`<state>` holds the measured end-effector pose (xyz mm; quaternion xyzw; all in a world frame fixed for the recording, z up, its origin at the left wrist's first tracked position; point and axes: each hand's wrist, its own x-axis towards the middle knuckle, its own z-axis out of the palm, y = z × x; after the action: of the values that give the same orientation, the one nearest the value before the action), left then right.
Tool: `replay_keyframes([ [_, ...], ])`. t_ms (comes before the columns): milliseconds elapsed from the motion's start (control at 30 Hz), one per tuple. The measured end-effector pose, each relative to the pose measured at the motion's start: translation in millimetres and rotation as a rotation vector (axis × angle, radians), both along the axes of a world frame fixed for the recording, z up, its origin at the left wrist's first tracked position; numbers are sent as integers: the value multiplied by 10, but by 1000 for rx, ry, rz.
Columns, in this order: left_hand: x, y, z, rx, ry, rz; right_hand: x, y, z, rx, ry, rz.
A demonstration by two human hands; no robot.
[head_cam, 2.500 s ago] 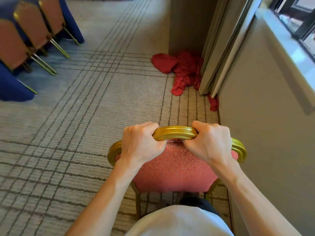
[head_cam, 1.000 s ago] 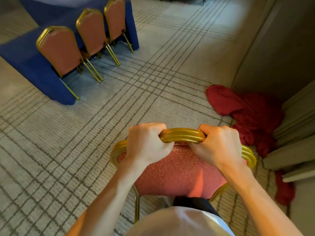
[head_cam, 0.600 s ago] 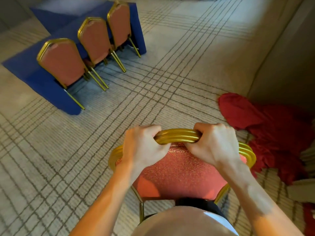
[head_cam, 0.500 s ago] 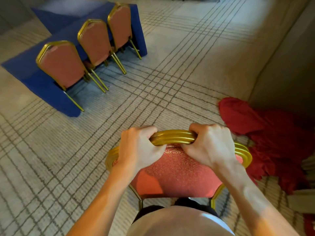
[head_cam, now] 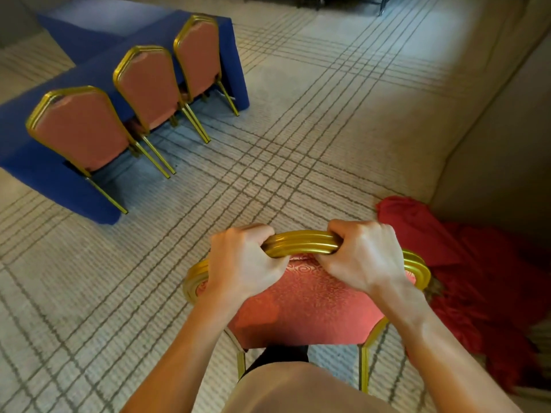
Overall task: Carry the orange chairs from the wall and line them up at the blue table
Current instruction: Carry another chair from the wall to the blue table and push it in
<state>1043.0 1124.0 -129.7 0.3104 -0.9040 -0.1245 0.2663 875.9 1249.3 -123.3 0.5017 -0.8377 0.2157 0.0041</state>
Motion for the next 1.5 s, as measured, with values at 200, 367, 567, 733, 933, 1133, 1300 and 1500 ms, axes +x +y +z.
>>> replay_keyframes([
  [200, -786, -876, -153, 32, 18, -47, -700, -820, -103, 41, -25, -45],
  [367, -1427, -1708, -21, 21, 62, -115, -1274, -1550, 33, 22, 10, -87],
  [567, -2060, -2406, 138, 21, 68, -122, -1926, -2232, 216, -11, 3, -62],
  [733, -2677, -2893, 203, 27, 79, -118, -2559, -2710, 274, -32, 41, -63],
  [933, -3623, -3444, 91, 43, 29, -125, -3517, -3266, 130, 32, -15, -79],
  [1133, -4715, -4084, 44, 84, -14, -64, -4738, -4017, 89, -9, 2, 35],
  [1300, -5297, -4415, 149, 45, 11, -99, -5309, -4333, 96, -70, -33, 66],
  [1500, -5946, -5090, 213, 38, 34, -40, -6031, -5104, 129, -138, -1, 96],
])
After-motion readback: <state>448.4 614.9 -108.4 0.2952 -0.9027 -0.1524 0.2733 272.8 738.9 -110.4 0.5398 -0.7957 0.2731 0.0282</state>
